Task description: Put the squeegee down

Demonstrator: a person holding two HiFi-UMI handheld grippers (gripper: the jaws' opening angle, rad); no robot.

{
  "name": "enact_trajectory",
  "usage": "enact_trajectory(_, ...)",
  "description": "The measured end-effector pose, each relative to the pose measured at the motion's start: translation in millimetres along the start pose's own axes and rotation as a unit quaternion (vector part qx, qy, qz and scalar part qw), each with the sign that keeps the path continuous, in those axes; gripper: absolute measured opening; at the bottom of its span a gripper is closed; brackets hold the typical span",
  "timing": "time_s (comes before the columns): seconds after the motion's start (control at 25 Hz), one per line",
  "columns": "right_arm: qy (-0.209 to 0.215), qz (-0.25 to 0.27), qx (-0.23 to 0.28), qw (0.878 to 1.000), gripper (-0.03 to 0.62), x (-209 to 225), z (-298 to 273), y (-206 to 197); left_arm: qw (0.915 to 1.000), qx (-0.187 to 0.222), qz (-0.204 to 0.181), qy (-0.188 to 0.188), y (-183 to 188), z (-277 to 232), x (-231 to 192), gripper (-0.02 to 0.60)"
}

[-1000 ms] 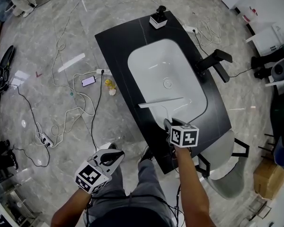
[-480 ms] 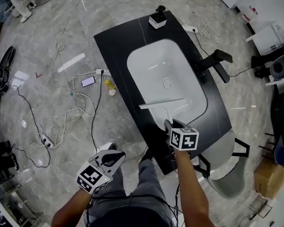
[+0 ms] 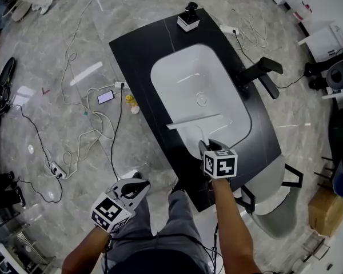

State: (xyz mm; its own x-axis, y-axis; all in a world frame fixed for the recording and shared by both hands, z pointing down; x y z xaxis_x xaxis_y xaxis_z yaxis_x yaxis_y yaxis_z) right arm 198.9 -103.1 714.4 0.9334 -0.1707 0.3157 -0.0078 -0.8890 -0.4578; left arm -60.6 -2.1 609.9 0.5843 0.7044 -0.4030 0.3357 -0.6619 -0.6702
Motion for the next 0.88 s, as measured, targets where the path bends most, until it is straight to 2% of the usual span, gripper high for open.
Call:
enact_trajectory(0.28,-0.002,0.004,-0.005,1.0,0.101,-2,1,0,0.9999,0.013,-0.005,0.006,12,7,0,0.005)
enact_trajectory(0.72,0.03,0.009,0.002,1.0,0.101,-38,1,-10,0.9998,0.014,-0.003,0.012,-4,26,11,0.005)
enact_trajectory(0.88,0.024,0.012,0.01,1.0,0.1,-45,2,-11,0.9998,0.016,-0.003,0.013,-7,30,13,0.005)
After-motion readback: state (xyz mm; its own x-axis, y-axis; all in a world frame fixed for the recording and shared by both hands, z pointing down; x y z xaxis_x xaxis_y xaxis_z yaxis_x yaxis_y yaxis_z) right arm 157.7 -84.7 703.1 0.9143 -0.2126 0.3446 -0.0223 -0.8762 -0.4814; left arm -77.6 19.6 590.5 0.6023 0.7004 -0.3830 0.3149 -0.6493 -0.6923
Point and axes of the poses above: the fingertips, and each gripper's own axes: z backward along the fingers, x to its right, y out of its top, the point moved 5 cm from there along z, backward along the fingers, and after that the axes turned 5 degrees about y, right-handed, at the moved point
